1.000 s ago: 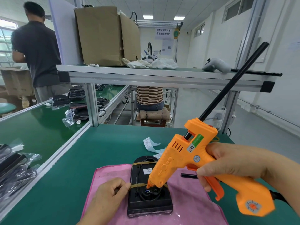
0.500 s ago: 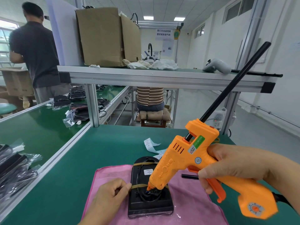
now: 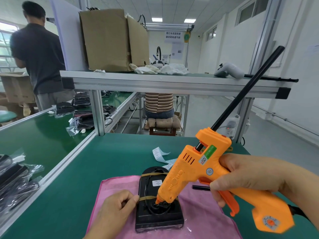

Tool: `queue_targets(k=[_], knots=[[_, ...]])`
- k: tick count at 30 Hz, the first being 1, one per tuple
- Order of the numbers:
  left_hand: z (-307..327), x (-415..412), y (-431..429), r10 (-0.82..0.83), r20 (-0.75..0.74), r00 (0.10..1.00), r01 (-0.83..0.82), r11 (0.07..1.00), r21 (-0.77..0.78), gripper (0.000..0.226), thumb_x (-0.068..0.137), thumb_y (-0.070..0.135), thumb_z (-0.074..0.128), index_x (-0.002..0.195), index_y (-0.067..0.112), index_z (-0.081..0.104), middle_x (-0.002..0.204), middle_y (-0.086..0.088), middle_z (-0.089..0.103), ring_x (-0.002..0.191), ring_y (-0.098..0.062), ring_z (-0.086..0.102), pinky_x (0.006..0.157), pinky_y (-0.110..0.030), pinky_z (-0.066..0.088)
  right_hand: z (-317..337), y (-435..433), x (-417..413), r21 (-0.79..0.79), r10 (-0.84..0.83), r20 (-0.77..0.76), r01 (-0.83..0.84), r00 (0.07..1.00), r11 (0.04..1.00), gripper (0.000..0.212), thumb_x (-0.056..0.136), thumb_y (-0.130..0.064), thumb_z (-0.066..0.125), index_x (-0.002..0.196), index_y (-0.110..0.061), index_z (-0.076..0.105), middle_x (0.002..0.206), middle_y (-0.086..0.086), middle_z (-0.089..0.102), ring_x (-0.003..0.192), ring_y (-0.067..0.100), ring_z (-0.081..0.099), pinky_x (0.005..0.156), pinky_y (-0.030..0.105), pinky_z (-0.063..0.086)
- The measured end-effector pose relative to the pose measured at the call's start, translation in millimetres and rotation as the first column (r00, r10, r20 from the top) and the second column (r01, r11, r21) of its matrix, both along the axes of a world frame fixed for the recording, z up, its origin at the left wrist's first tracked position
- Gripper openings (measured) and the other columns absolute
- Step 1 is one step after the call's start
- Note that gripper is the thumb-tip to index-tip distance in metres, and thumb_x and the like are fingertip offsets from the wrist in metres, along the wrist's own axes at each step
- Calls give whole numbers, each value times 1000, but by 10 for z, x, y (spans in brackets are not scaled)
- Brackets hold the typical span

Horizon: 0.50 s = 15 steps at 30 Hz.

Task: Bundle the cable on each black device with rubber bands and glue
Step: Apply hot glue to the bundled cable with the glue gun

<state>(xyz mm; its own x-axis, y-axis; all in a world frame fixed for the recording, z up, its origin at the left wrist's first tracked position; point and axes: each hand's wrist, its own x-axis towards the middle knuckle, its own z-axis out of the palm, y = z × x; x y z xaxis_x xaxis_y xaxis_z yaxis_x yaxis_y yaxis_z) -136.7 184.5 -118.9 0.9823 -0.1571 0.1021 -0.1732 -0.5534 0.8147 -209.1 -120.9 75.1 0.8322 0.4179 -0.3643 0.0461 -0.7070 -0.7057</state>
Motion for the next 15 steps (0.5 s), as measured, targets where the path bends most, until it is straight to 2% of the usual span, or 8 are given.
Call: queue_targets(k=[3, 8, 15], knots=[[5, 0, -6, -3, -1, 1000, 3, 1000, -1, 28, 93, 34, 63, 67, 21, 62, 69, -2, 65, 64, -8, 53, 68, -28, 48, 3, 1, -7, -5, 0, 2, 0, 1000, 1000, 19, 90, -41, 64, 84, -59, 61, 94, -3, 76, 91, 9, 70, 85, 25, 47], [5, -3, -3, 3, -6, 1000, -3, 1000, 2, 29, 93, 34, 63, 66, 22, 62, 69, -2, 64, 65, -8, 53, 67, -26, 47, -11, -21, -7, -10, -18, -4, 18, 1000, 1000, 19, 89, -44, 65, 103, -47, 54, 96, -3, 76, 95, 11, 70, 91, 30, 47], [6, -3, -4, 5, -1, 1000, -5, 1000, 5, 30, 92, 35, 64, 65, 22, 61, 69, -2, 65, 64, -8, 54, 67, -27, 48, 2, -15, -8, -23, -3, -4, 3, 1000, 1000, 18, 88, -45, 65, 102, -50, 54, 95, -4, 75, 92, 9, 70, 89, 30, 47]])
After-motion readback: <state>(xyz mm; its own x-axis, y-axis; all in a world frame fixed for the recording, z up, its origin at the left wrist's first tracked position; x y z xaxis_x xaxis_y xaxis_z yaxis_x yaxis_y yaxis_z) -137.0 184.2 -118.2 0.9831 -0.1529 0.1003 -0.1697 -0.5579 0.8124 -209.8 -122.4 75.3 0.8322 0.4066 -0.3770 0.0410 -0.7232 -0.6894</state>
